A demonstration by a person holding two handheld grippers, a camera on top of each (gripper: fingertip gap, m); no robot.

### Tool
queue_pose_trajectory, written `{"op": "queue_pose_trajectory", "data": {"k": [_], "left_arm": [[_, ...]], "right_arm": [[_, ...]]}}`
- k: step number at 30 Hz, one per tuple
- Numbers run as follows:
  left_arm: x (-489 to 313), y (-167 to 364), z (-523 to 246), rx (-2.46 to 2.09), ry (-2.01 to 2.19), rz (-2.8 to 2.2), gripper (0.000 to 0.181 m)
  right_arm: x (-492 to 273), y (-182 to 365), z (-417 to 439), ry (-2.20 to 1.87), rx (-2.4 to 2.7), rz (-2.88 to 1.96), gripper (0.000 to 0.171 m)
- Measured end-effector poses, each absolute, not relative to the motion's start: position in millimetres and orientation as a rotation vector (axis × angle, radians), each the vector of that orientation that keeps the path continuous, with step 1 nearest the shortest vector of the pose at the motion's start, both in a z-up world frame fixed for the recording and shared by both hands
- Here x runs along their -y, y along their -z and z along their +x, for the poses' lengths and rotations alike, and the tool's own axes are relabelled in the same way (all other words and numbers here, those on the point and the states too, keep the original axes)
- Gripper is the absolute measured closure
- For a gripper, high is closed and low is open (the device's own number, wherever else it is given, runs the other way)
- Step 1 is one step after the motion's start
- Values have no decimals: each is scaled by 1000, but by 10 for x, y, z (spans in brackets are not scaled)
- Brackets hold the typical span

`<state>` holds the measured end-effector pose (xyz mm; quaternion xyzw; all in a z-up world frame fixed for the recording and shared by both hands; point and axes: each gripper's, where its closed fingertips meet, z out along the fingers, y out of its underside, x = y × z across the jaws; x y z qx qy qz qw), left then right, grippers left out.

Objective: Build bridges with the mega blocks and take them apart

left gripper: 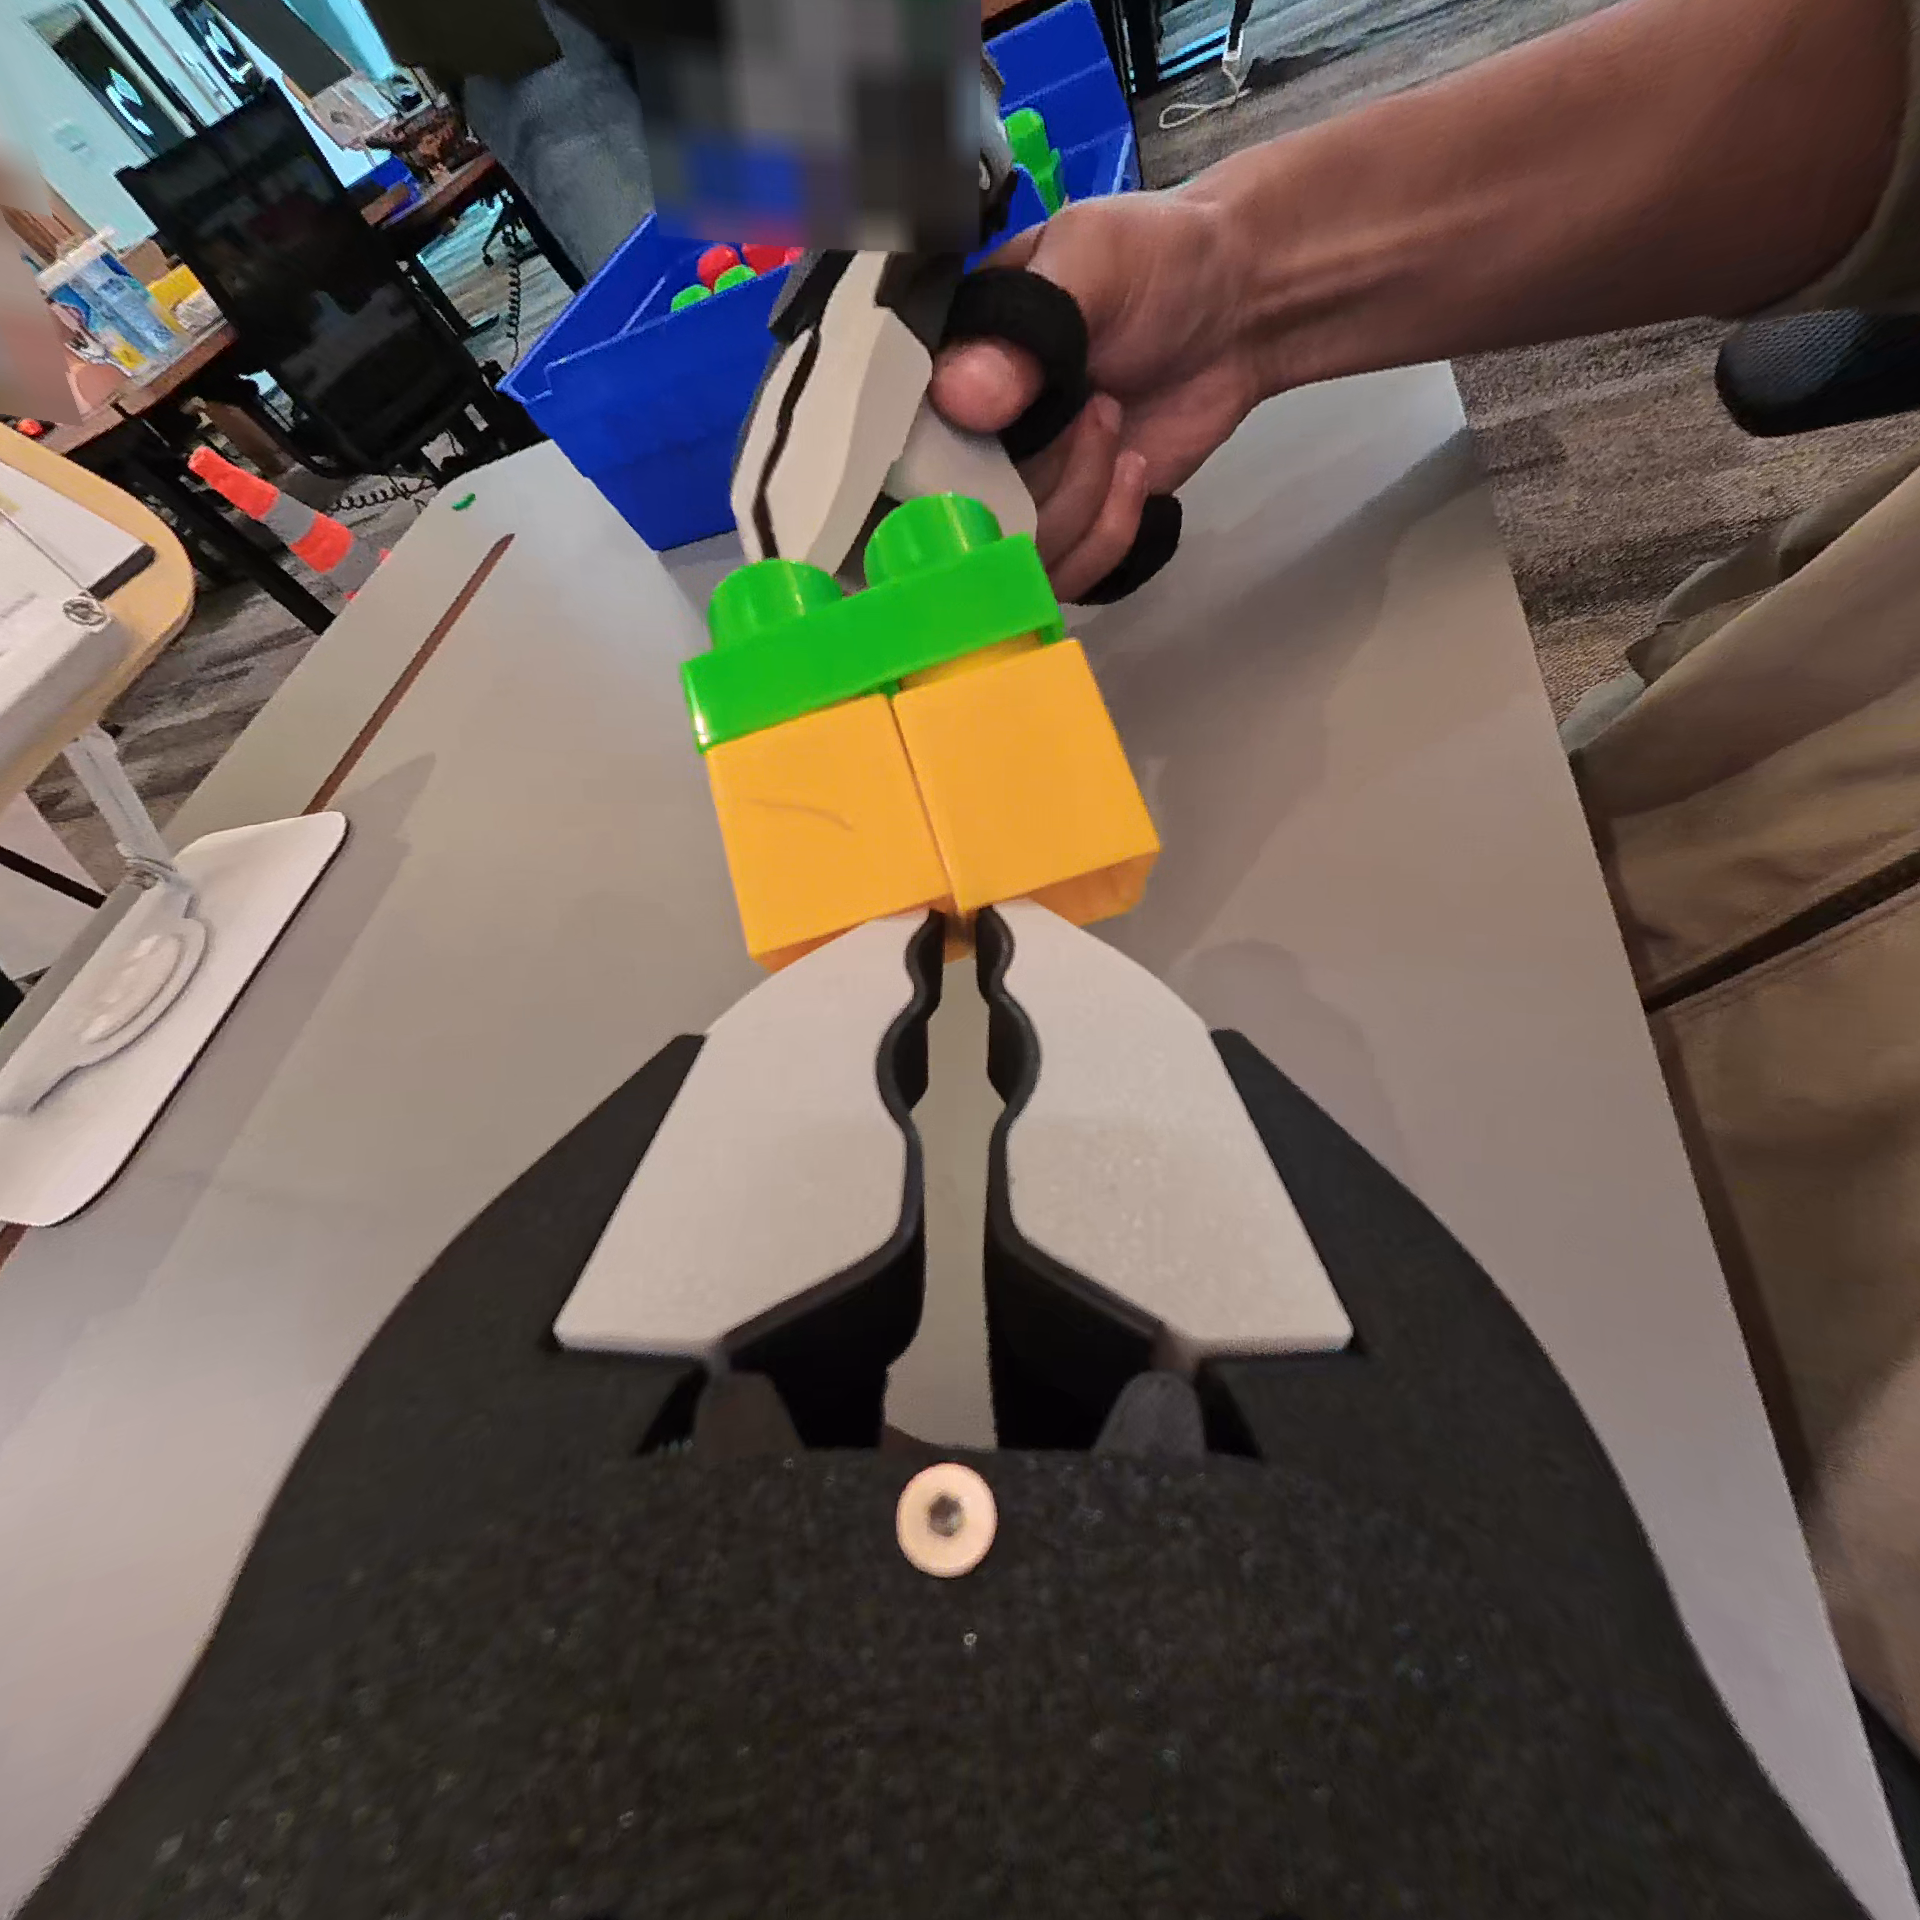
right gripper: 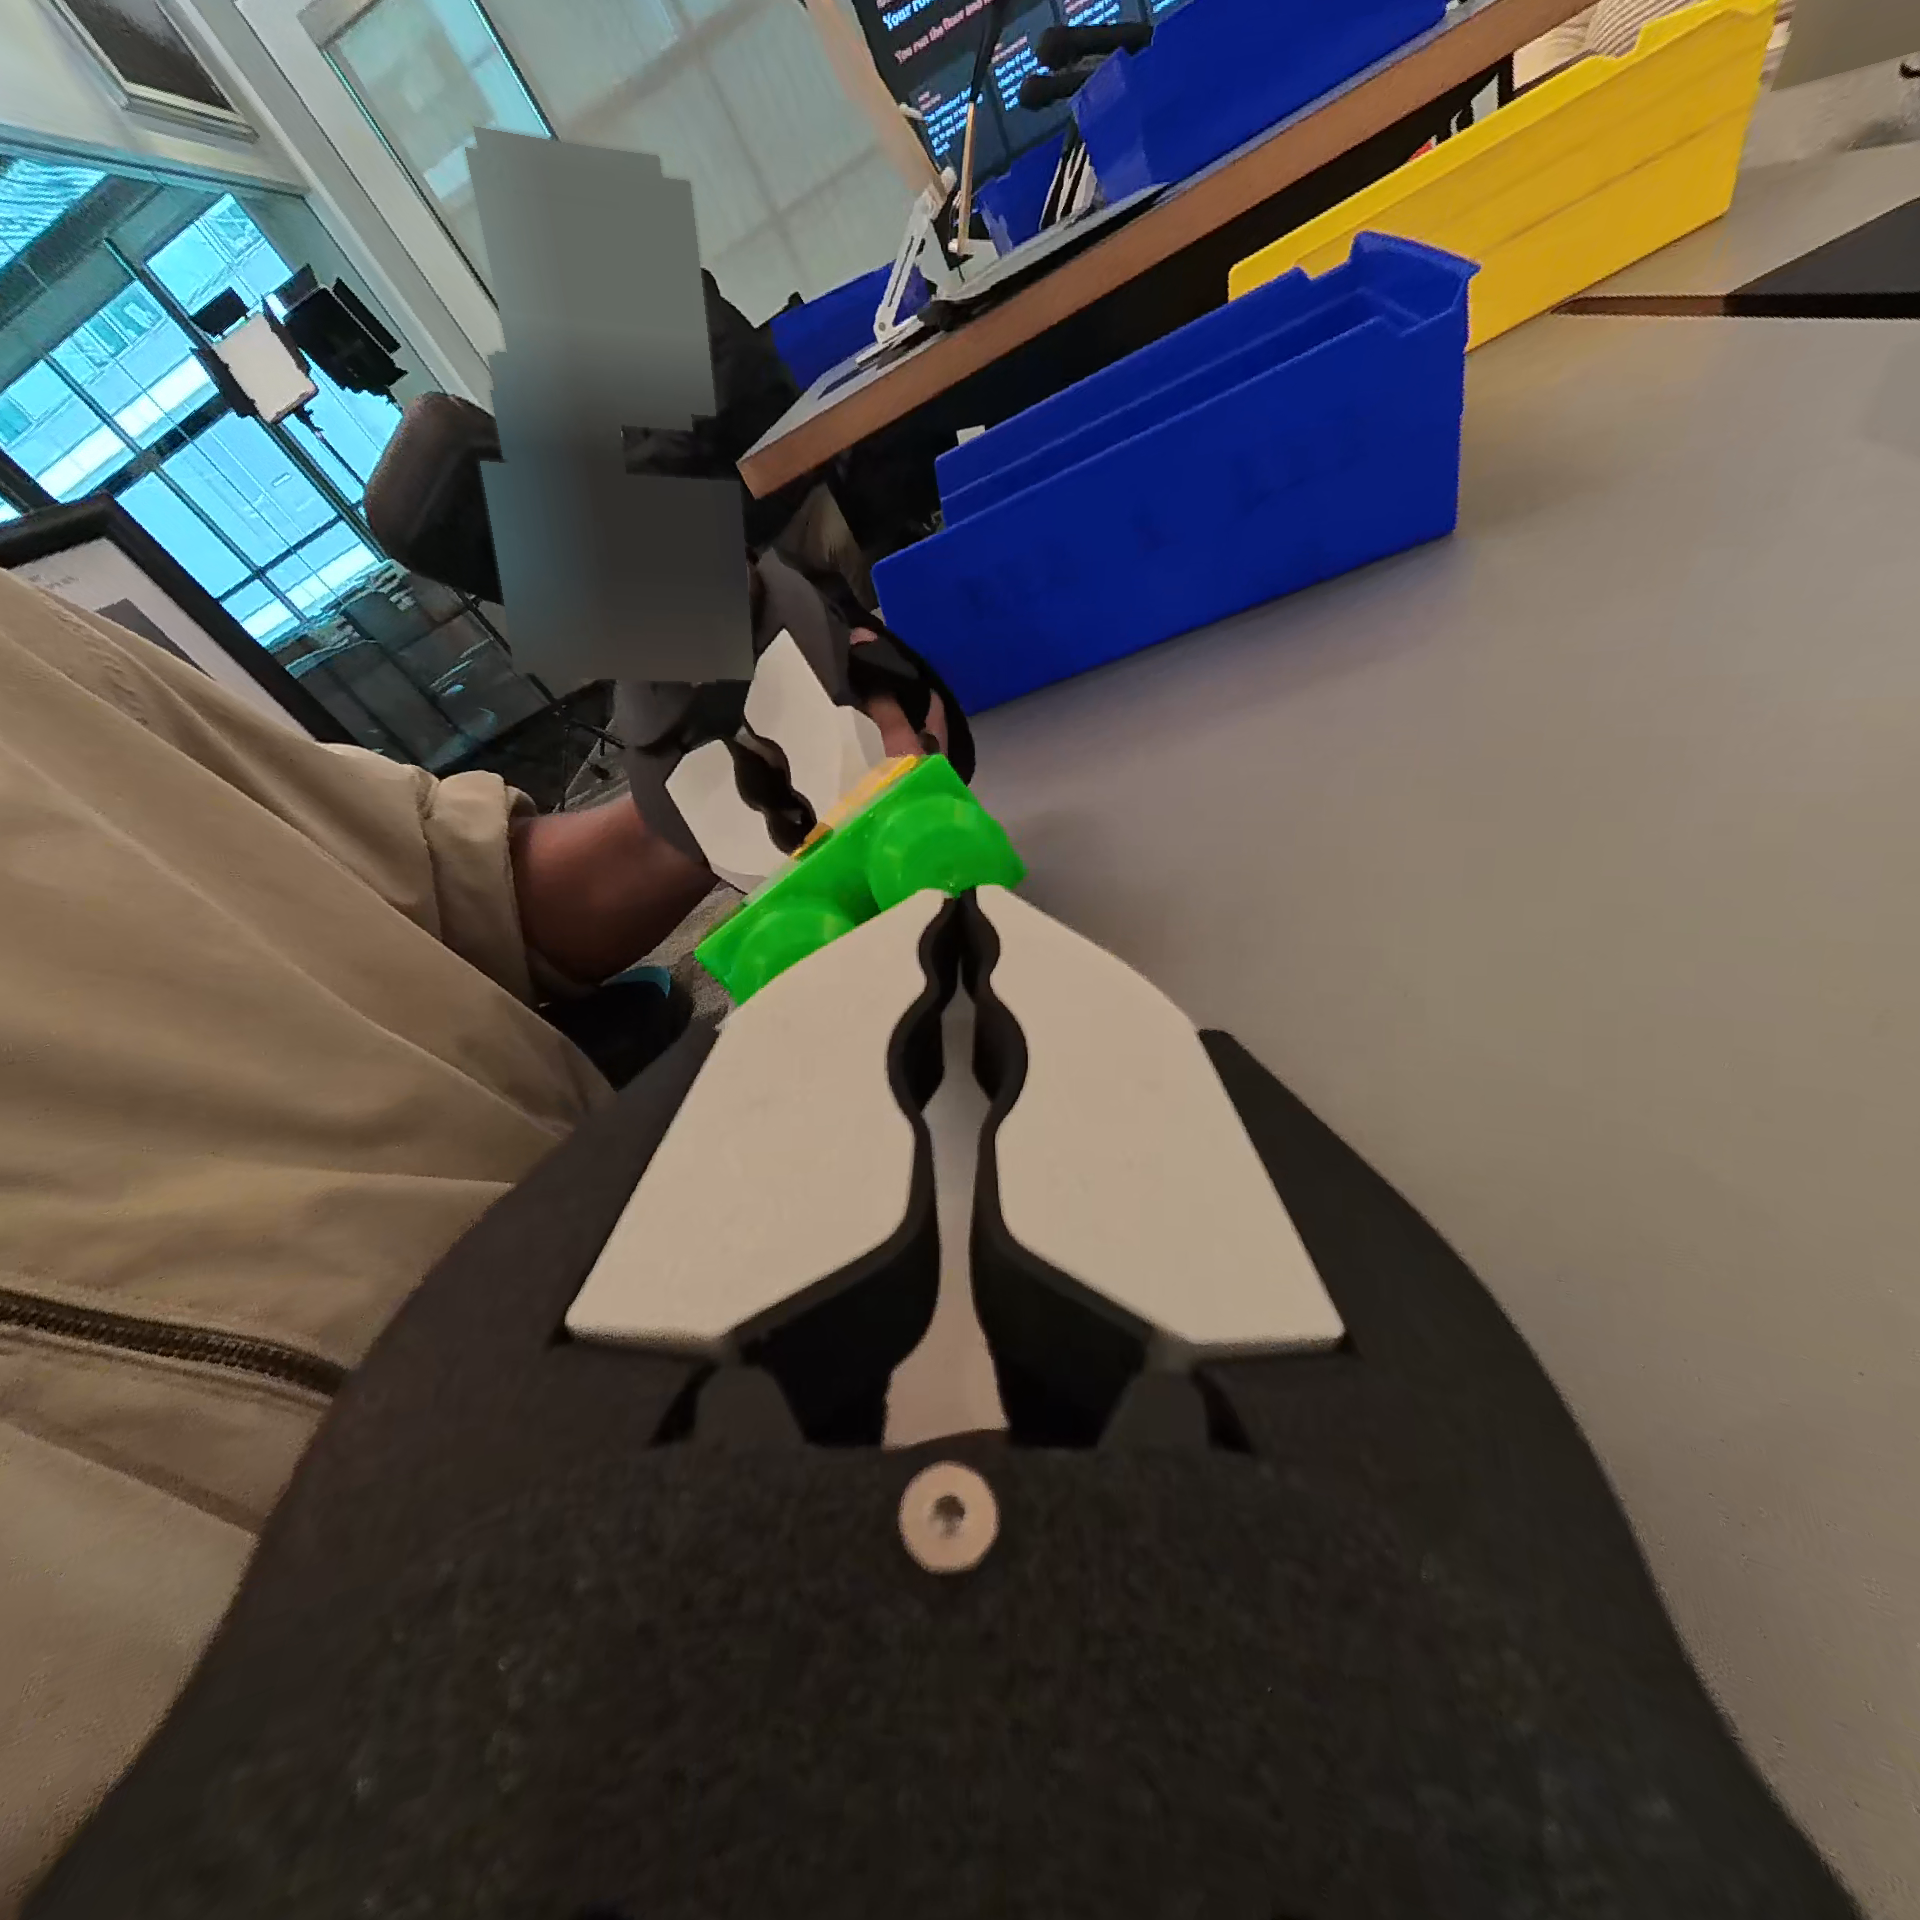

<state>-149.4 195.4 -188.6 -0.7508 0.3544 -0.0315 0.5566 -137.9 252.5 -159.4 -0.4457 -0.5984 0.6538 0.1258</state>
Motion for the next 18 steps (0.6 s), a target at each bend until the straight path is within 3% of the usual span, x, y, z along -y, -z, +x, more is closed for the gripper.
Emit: {"op": "queue_pose_trajectory", "data": {"k": [18], "left_arm": [[-1997,1846,-1499,-768,94,-1742,176]], "right_arm": [[-2605,1578,-1463,-1852,1733,-1248,171]]}}
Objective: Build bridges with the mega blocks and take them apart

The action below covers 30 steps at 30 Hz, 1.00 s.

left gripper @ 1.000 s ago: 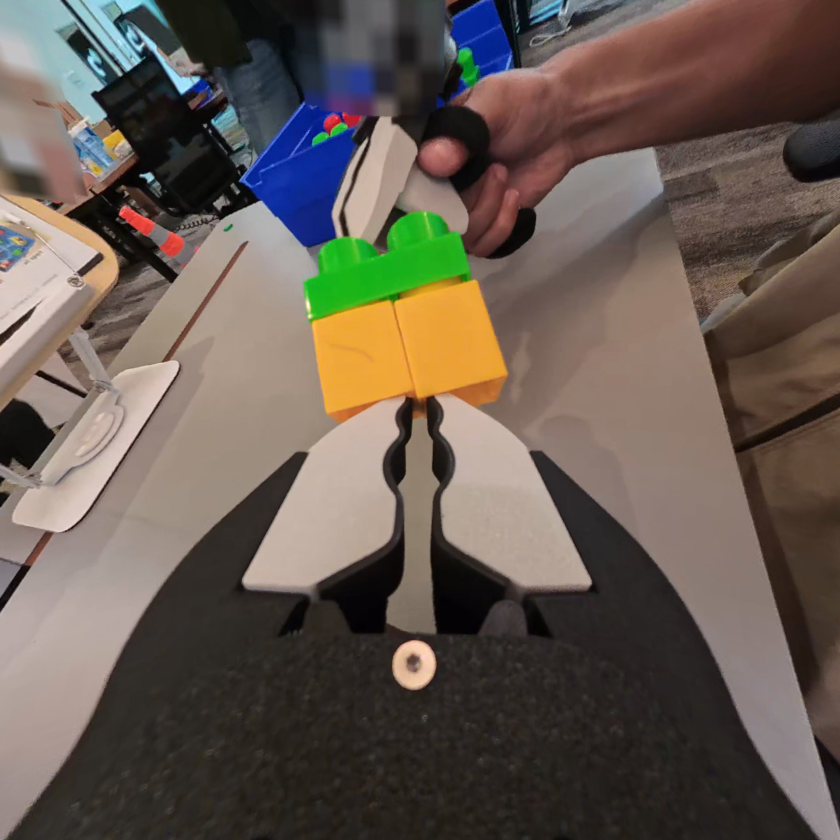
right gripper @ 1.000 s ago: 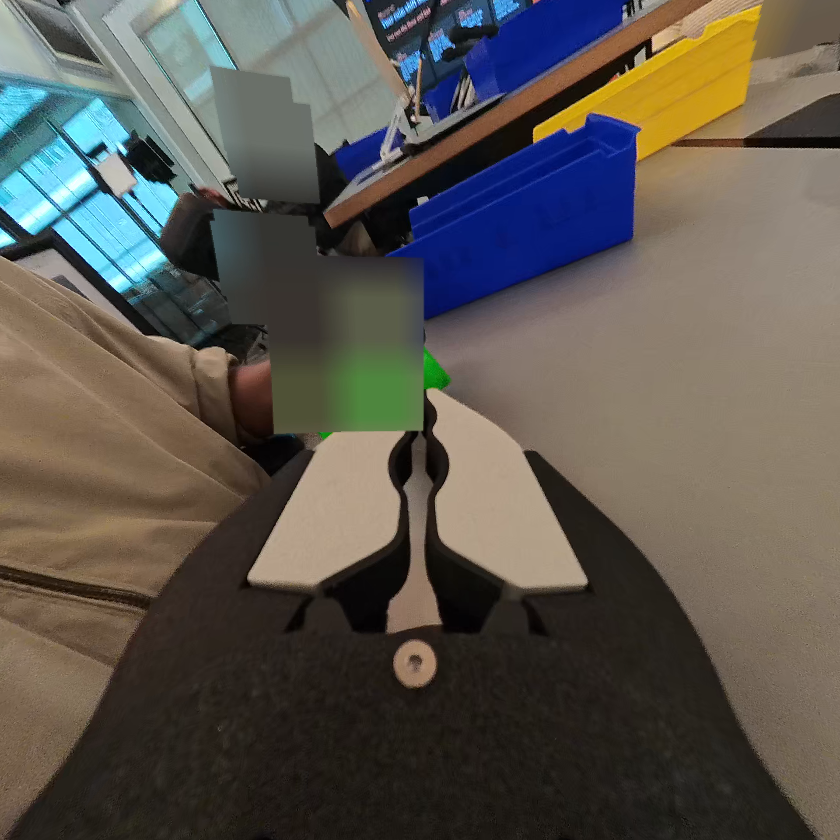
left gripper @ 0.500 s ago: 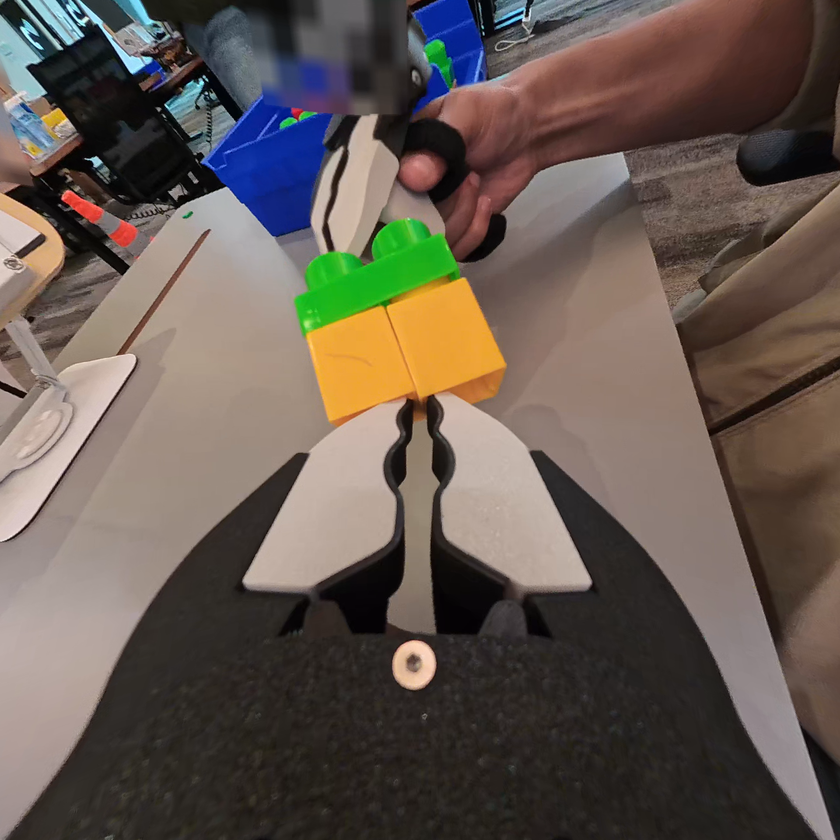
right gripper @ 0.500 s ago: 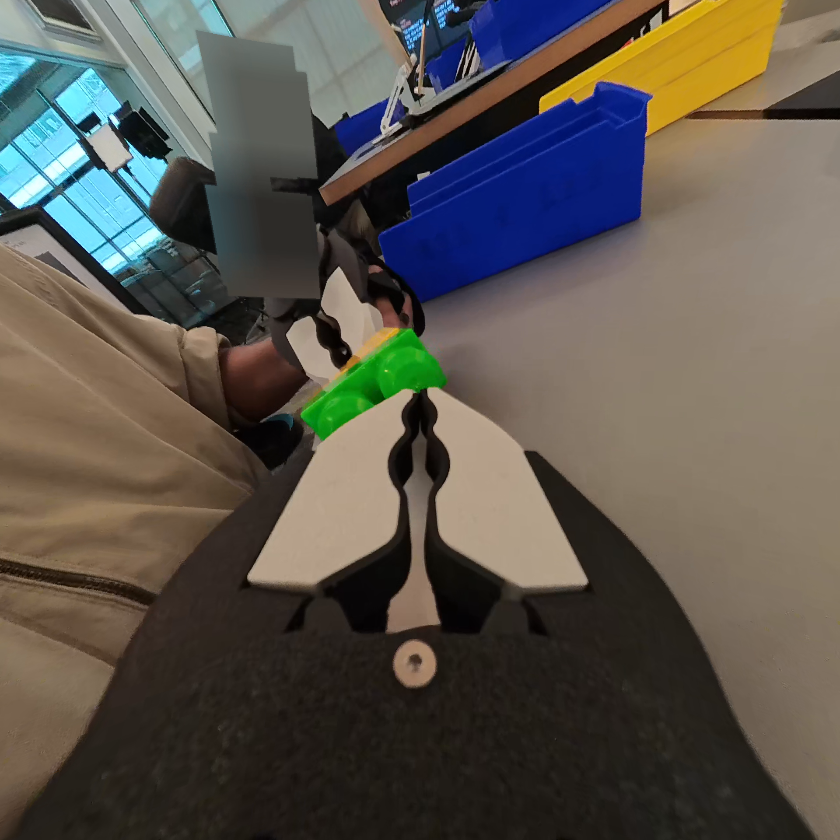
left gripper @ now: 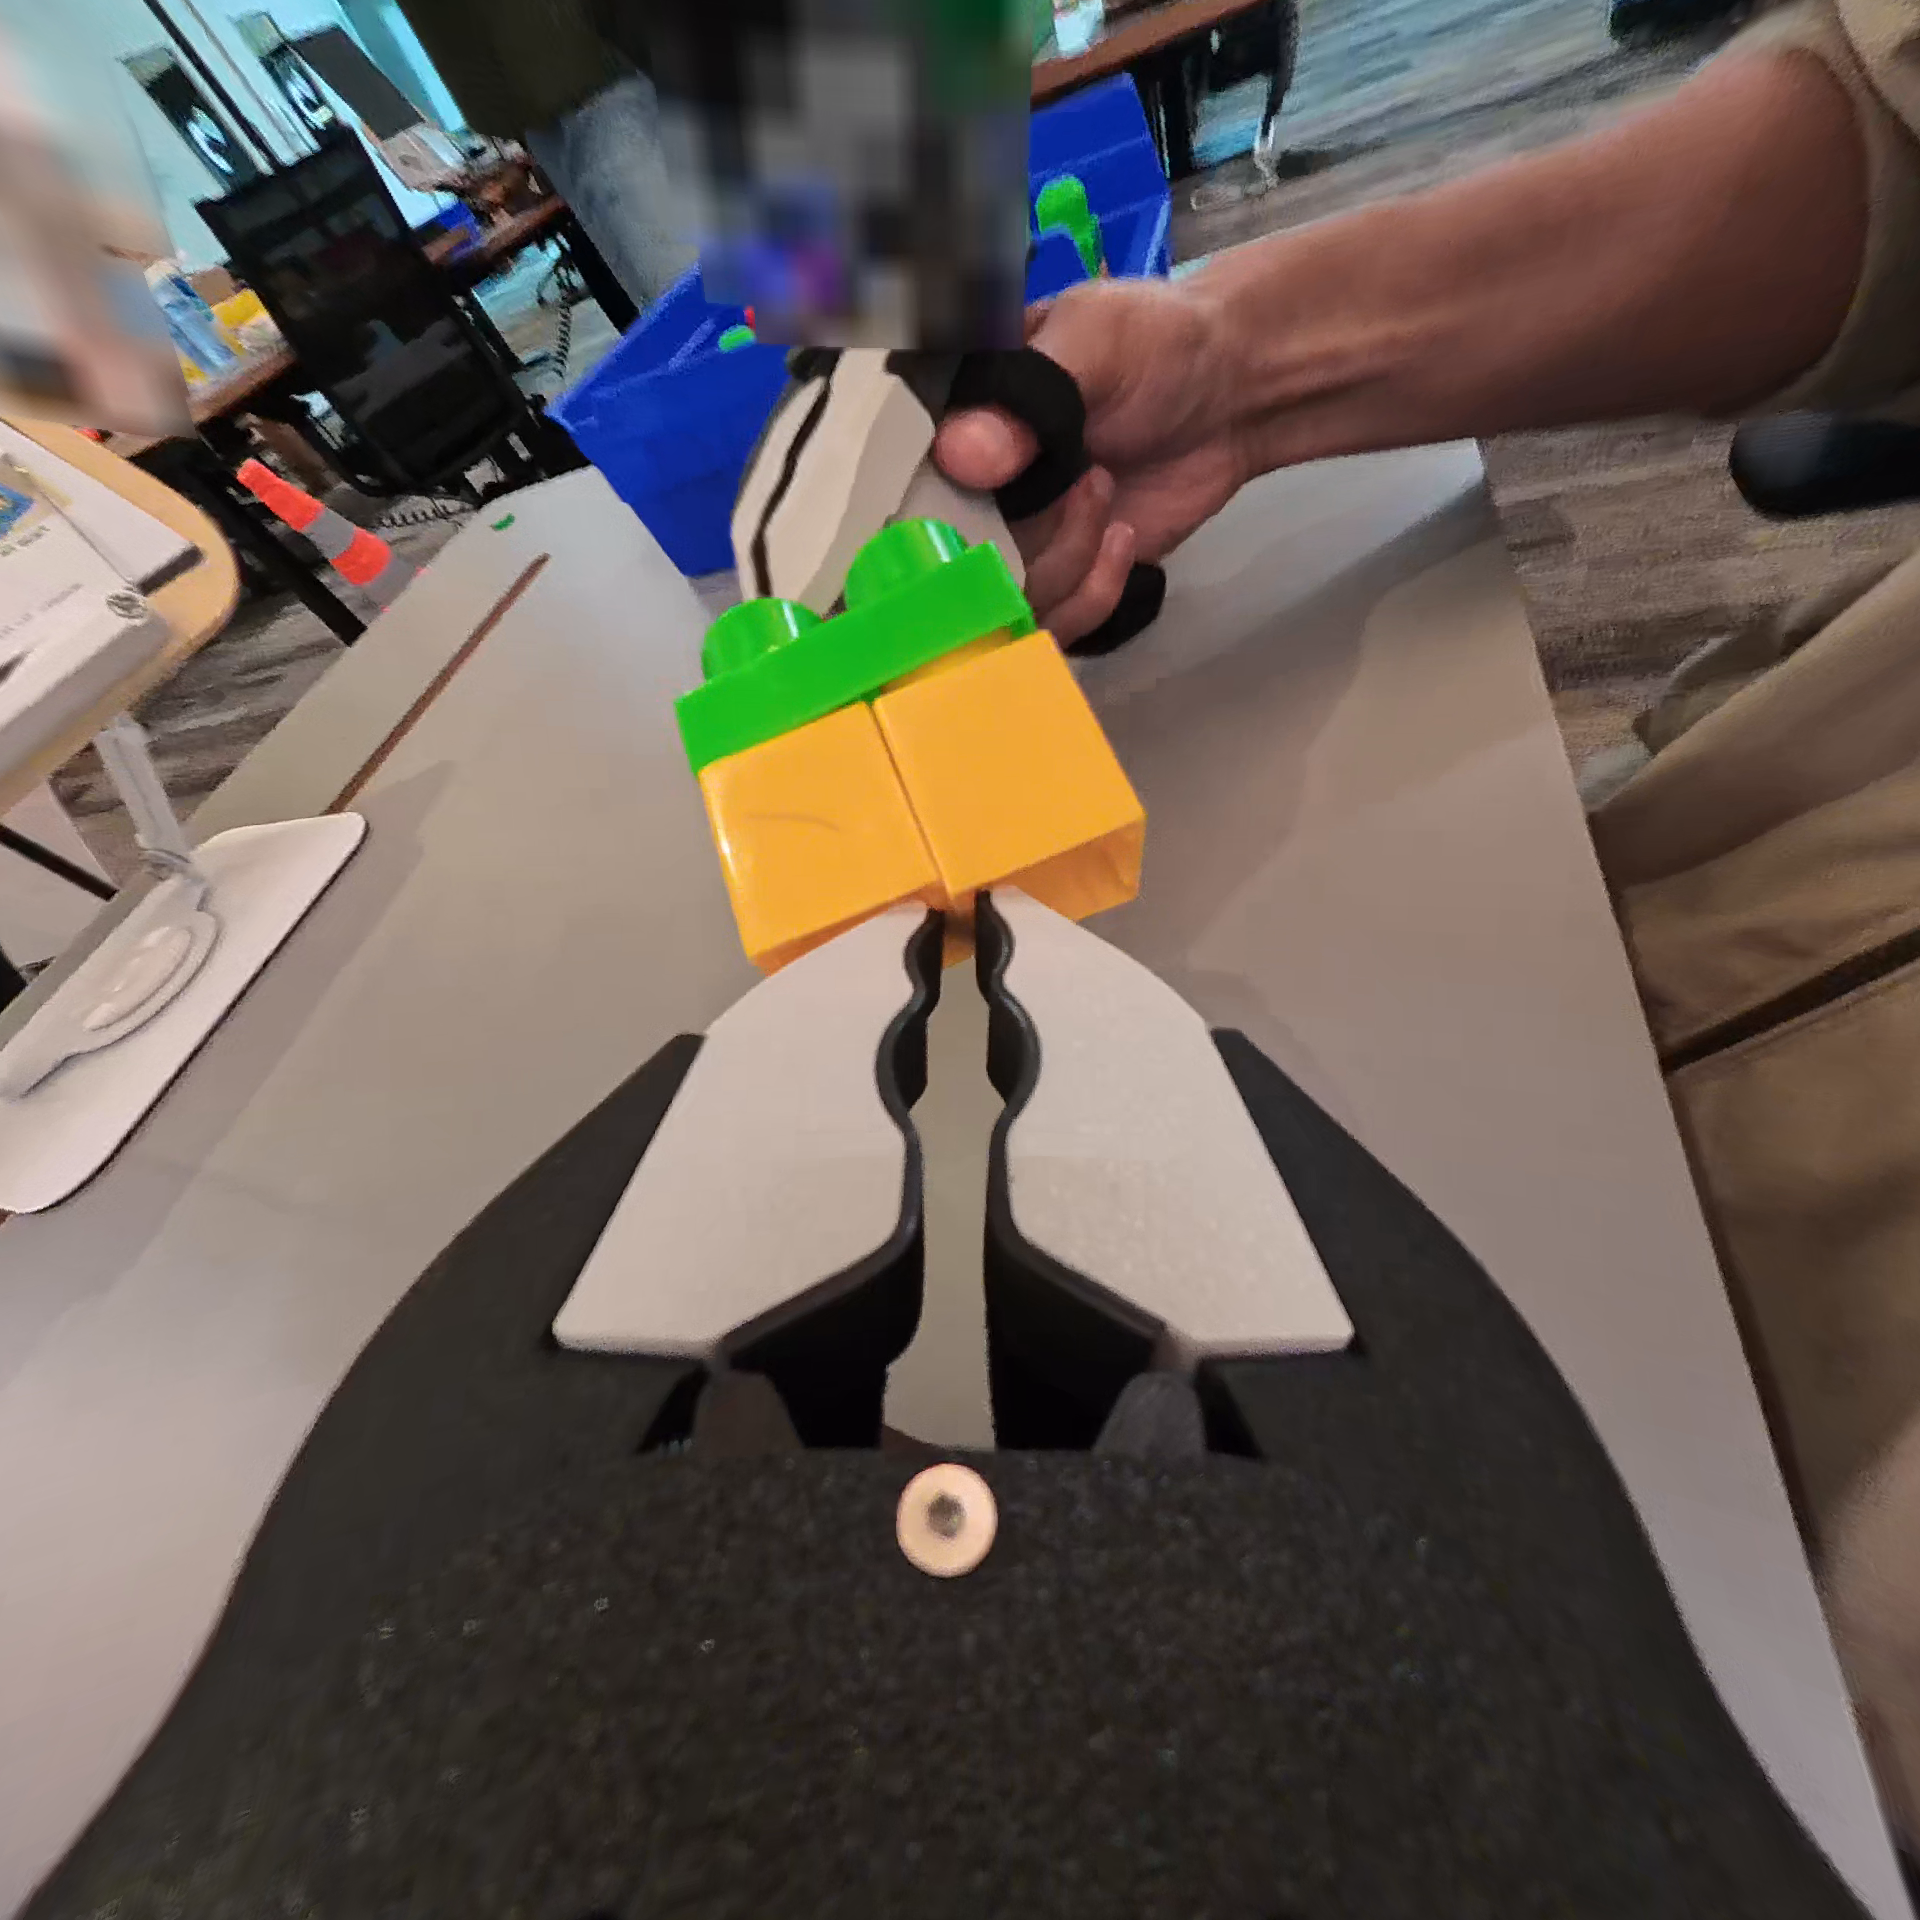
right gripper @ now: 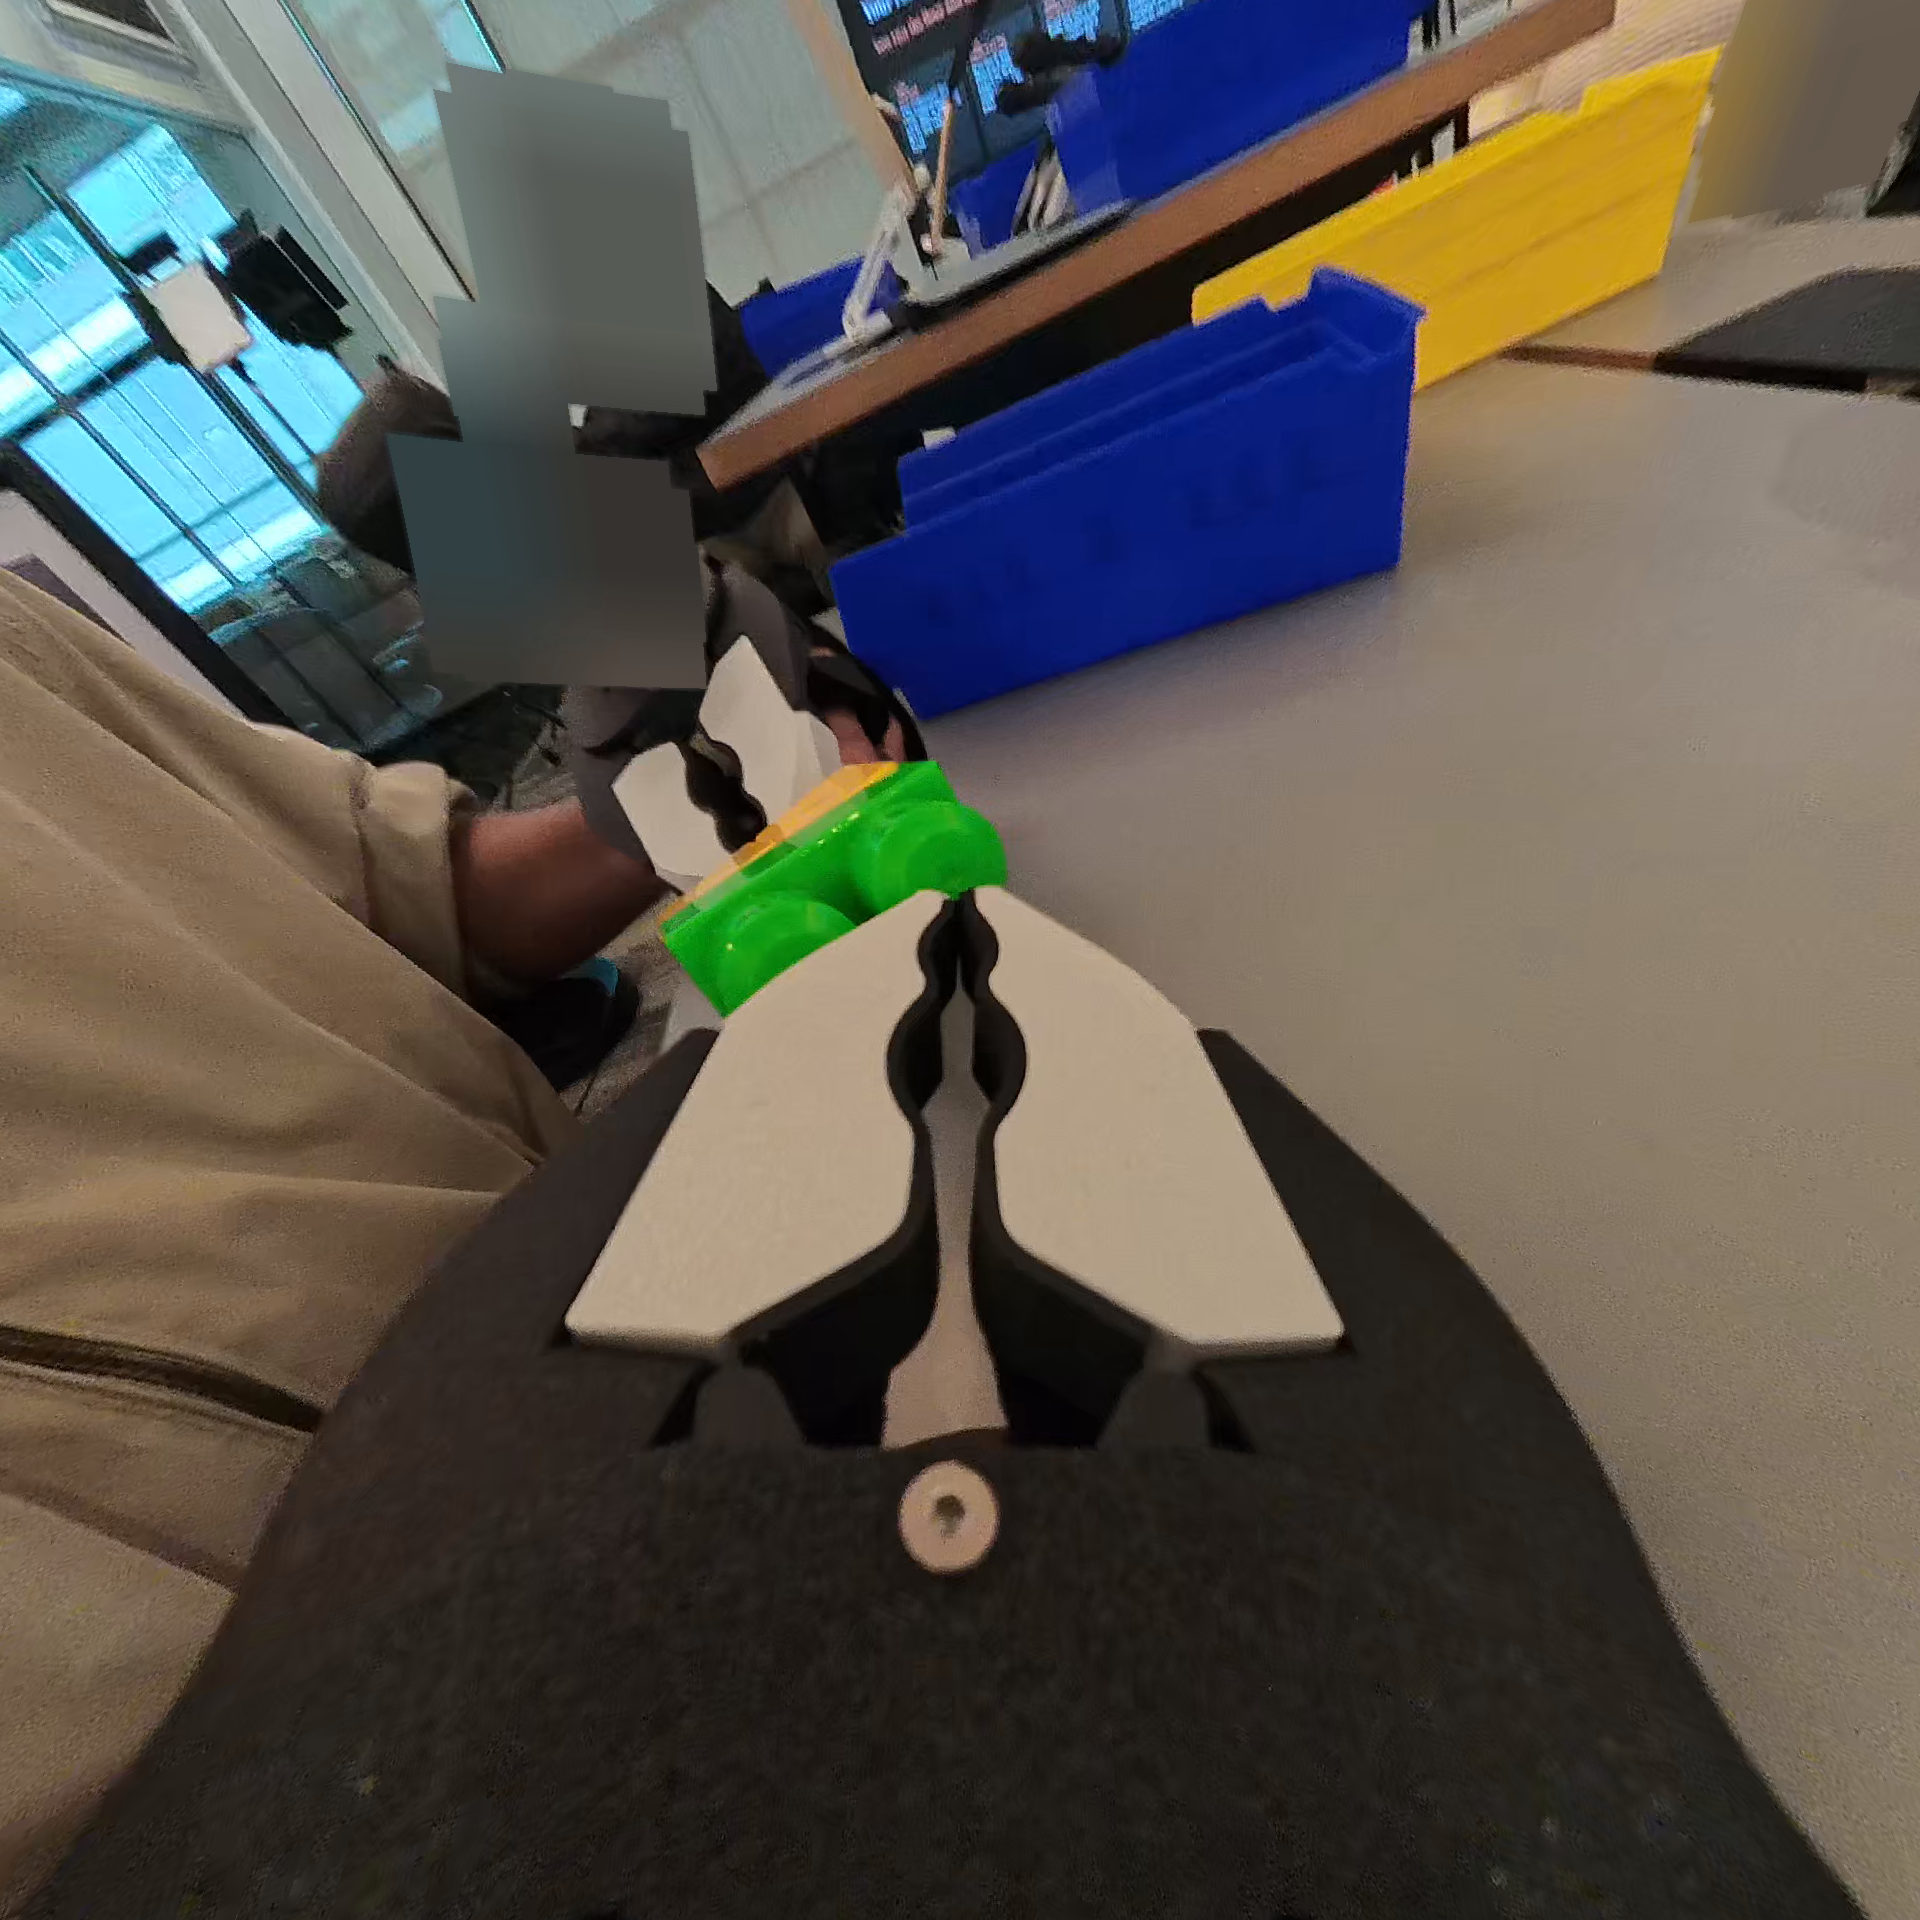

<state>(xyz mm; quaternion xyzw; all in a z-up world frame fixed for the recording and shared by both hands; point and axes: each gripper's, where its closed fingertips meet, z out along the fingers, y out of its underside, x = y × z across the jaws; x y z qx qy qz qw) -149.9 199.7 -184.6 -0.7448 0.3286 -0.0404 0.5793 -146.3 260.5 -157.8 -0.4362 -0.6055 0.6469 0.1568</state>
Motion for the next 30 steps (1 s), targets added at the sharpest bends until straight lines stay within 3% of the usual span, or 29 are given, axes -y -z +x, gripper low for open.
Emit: {"op": "queue_pose_trajectory", "data": {"k": [7,30], "left_arm": [[-1957,1634,-1514,-698,146,-1681,176],[-2000,1713,-1488,-600,250,-1670,176]], "right_arm": [[-2499,1337,-1238,-1921,1692,-1060,171],[-2379,1259,-1221,-2022,1633,-1021,171]]}}
